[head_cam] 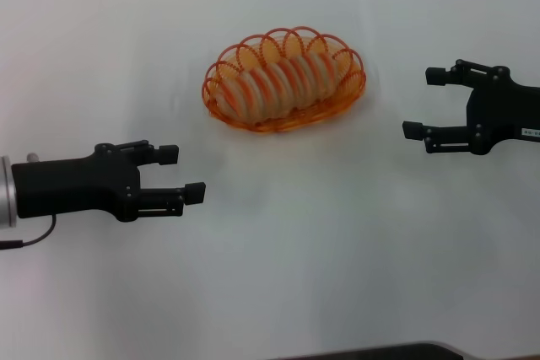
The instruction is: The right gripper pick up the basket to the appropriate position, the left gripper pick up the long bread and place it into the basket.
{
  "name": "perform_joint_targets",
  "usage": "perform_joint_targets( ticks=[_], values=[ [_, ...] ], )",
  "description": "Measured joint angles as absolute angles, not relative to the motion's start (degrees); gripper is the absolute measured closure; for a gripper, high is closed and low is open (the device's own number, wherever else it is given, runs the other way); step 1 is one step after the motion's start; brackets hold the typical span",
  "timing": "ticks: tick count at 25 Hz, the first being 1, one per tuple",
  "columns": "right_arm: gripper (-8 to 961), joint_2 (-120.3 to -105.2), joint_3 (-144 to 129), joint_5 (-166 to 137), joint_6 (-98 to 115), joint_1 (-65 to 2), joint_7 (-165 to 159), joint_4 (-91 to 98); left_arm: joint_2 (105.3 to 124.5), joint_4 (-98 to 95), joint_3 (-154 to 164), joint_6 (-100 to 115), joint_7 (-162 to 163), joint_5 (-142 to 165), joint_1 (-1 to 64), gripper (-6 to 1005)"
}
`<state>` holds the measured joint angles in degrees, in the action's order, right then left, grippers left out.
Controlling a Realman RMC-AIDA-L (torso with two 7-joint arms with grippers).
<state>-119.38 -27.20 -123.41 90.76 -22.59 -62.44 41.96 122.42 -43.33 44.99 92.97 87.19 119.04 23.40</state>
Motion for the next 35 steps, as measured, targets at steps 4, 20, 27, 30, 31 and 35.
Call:
perform_joint_targets(
  ticks=[4,20,27,30,31,35],
  values=[
    [9,-119.4,-27.24,-123.31,88.67,-22.96,-62.08,40.55,122.43,-42.15,44.99,93.0,86.8,119.12,23.38,139],
    [9,-119.55,-27.01,-122.87,85.3,-24.62,-60.93,38.8,122.42,-41.92,45.0,94.64,86.66,119.43,22.7,139],
    [9,-119.52,-27.25,-122.86,85.15,-24.62,-60.91,38.39,122.09,-41.92,45.0,94.48,86.66,119.25,22.96,139],
    [9,-119.44,-27.28,-122.86,85.15,-24.55,-60.91,38.02,122.08,-41.92,45.02,94.45,86.65,119.29,23.12,139],
    [9,-119.42,-27.28,-122.86,85.15,-24.54,-60.91,37.94,122.08,-41.92,45.05,94.45,86.66,119.36,23.19,139],
    [9,-119.41,-27.26,-122.91,85.15,-24.6,-60.9,37.92,122.07,-41.92,45.09,94.41,86.66,119.44,23.22,139]
  ],
)
